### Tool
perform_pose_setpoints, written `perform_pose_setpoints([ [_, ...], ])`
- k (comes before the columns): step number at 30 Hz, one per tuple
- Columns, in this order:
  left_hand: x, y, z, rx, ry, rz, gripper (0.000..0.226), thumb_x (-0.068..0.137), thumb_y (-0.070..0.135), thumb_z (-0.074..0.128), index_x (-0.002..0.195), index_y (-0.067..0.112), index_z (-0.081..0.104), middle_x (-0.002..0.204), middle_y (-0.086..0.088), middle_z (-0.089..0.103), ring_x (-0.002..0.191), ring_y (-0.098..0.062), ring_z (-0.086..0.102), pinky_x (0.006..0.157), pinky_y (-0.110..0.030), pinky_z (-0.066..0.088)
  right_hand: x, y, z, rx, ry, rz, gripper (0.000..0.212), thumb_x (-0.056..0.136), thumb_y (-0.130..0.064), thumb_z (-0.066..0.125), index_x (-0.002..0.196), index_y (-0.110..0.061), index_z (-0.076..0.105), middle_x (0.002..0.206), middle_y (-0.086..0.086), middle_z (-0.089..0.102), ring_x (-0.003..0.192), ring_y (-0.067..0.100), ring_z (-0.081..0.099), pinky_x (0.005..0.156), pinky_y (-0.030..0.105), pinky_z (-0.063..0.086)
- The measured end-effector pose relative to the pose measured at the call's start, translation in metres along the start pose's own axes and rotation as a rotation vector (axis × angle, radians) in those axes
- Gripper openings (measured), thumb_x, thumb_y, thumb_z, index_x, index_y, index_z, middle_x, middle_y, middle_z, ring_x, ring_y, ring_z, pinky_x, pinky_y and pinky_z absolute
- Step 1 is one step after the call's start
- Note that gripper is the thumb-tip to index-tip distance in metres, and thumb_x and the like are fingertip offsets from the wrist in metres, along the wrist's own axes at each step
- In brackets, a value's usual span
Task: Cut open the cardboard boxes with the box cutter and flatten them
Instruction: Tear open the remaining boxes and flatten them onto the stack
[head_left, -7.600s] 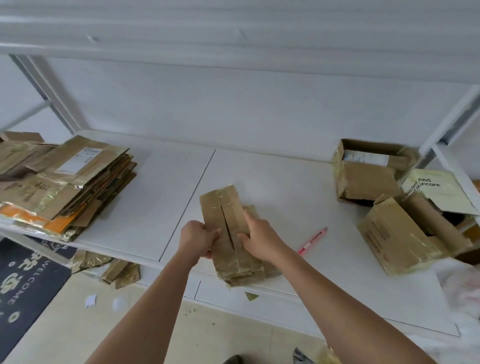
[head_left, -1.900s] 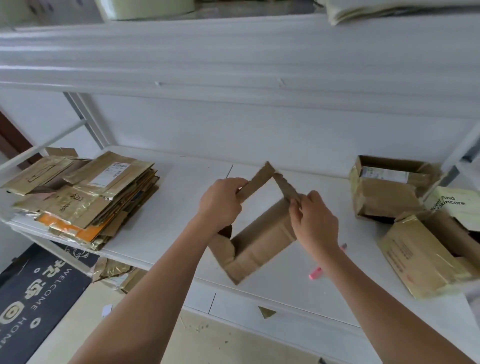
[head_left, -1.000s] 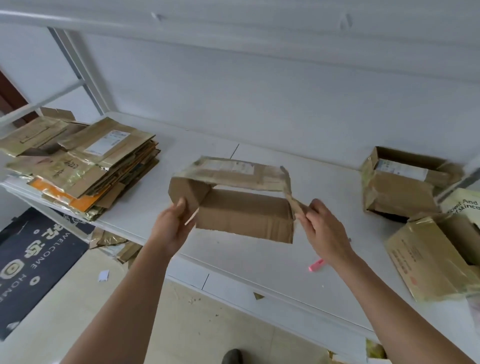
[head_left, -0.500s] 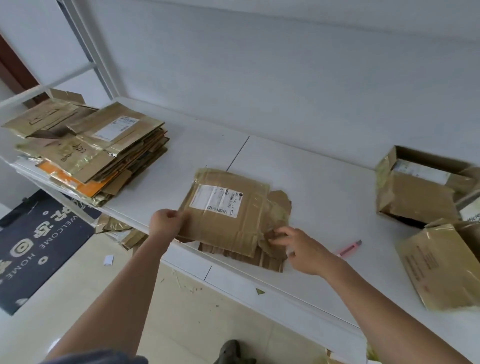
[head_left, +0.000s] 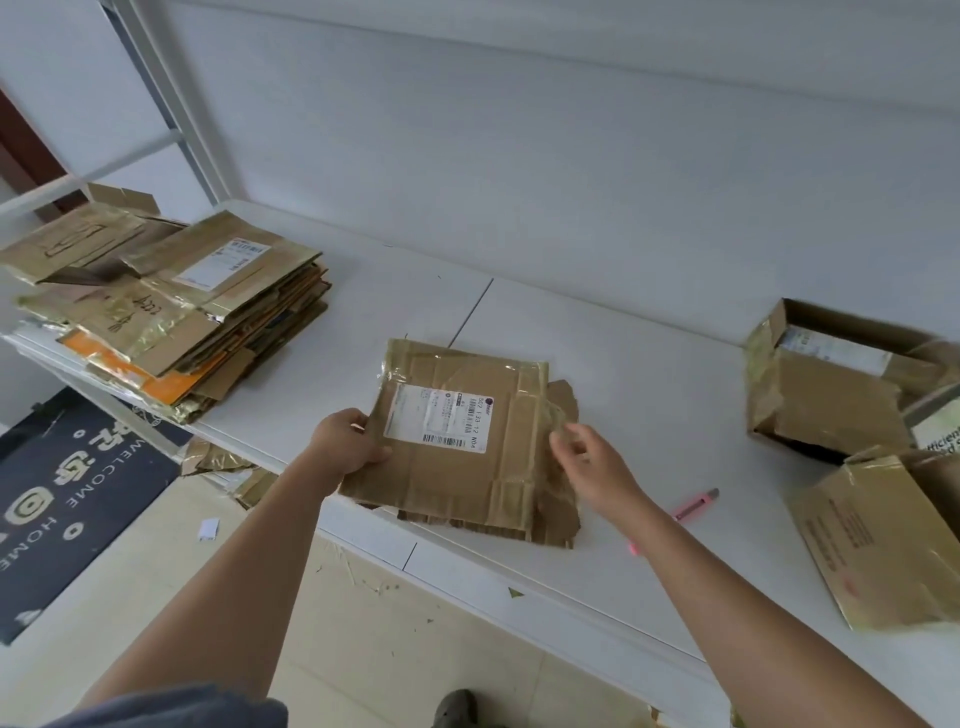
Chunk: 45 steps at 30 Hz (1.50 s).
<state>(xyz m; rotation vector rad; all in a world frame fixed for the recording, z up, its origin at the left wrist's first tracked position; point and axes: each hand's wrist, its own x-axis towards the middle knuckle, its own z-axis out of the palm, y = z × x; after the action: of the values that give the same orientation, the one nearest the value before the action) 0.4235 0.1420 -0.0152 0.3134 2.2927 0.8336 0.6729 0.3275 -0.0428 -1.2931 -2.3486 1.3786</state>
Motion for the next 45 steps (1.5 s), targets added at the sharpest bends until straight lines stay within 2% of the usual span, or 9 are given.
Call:
perform_pose_setpoints([
  [7,-0.008,0.001,-0.006,-0.374,0.108,0.186,0.031,0.083,-0.009,0.066,0.072,0.017,0.053,0.091,0.001,0.064,0.088,-0.024,0.06,0.056,-0.032,0.048,0.007,-0.038,-0.052,0.657,0.139,0.353,0.052,0.091,-0.067,0.048,0.107,-0.019,0.061,0.108,0.003,0.068,0.098,0.024,0.069,0.09,0.049,0.055],
  [10,-0.016,0.013,-0.011,-0.52,0.106,0.263,0.038,0.079,-0.015,0.067,0.068,0.017,0.051,0.08,0.002,0.063,0.074,-0.019,0.063,0.052,-0.027,0.052,0.007,-0.052,-0.073,0.796,0.133,0.332,0.036,0.093,-0.044,0.064,0.102,-0.009,0.066,0.101,0.008,0.071,0.088,0.028,0.074,0.08,0.045,0.06],
  [16,-0.03,0.035,-0.03,-0.493,0.02,0.359,0.031,0.087,-0.02,0.053,0.101,0.003,0.068,0.097,0.0,0.072,0.096,-0.02,0.062,0.091,-0.037,0.048,0.001,-0.062,-0.095,1.143,0.274,0.149,0.015,0.093,0.003,0.055,0.083,0.008,0.066,0.087,0.017,0.074,0.077,0.019,0.075,0.063,0.028,0.06],
  [19,-0.036,0.039,-0.046,-0.59,0.06,0.313,0.036,0.094,-0.013,0.047,0.118,0.007,0.065,0.124,-0.009,0.065,0.116,-0.022,0.059,0.106,-0.036,0.041,-0.003,-0.054,-0.082,1.054,0.347,0.116,0.015,0.095,0.002,0.055,0.081,0.006,0.059,0.077,0.015,0.069,0.067,0.016,0.073,0.067,0.031,0.062],
  [25,-0.048,0.062,-0.05,-0.53,0.086,0.371,0.016,0.094,0.021,0.065,0.111,0.022,0.066,0.114,-0.003,0.068,0.111,-0.017,0.063,0.101,-0.037,0.048,-0.02,-0.023,-0.057,0.821,0.323,0.021,0.02,0.094,-0.003,0.058,0.075,-0.003,0.051,0.086,0.024,0.062,0.088,0.027,0.071,0.081,0.035,0.06],
  [33,-0.036,0.091,-0.023,0.053,0.277,0.426,0.073,0.077,0.045,0.08,0.135,0.01,0.052,0.124,-0.002,0.057,0.111,-0.021,0.055,0.086,-0.032,0.045,-0.03,-0.026,-0.053,0.638,0.24,-0.137,0.027,0.092,0.001,0.058,0.067,-0.01,0.053,0.063,0.005,0.051,0.07,0.019,0.06,0.075,0.035,0.062],
  [37,-0.03,0.095,-0.016,0.19,0.268,0.313,0.036,0.079,0.035,0.079,0.092,0.011,0.057,0.091,-0.005,0.06,0.072,-0.017,0.053,0.061,-0.031,0.044,-0.035,-0.029,-0.057,0.516,0.211,-0.207,0.034,0.091,0.0,0.058,0.062,-0.017,0.052,0.086,0.027,0.057,0.074,0.027,0.058,0.07,0.034,0.061],
  [40,-0.026,0.088,-0.016,0.049,0.279,0.239,0.014,0.087,0.016,0.067,0.081,0.009,0.057,0.081,-0.009,0.058,0.067,-0.022,0.054,0.061,-0.034,0.046,-0.036,-0.028,-0.063,0.407,0.237,-0.256,0.026,0.091,-0.001,0.059,0.069,-0.013,0.051,0.093,0.018,0.066,0.082,0.036,0.062,0.075,0.041,0.061],
  [45,-0.022,0.048,-0.026,-0.739,-0.106,-0.005,0.035,0.095,-0.012,0.045,0.127,-0.004,0.054,0.118,-0.019,0.055,0.102,-0.031,0.056,0.071,-0.034,0.058,-0.039,-0.025,-0.072,0.196,0.224,-0.434,0.028,0.088,0.004,0.059,0.071,-0.016,0.049,0.118,-0.015,0.067,0.109,-0.005,0.062,0.082,0.011,0.049],
])
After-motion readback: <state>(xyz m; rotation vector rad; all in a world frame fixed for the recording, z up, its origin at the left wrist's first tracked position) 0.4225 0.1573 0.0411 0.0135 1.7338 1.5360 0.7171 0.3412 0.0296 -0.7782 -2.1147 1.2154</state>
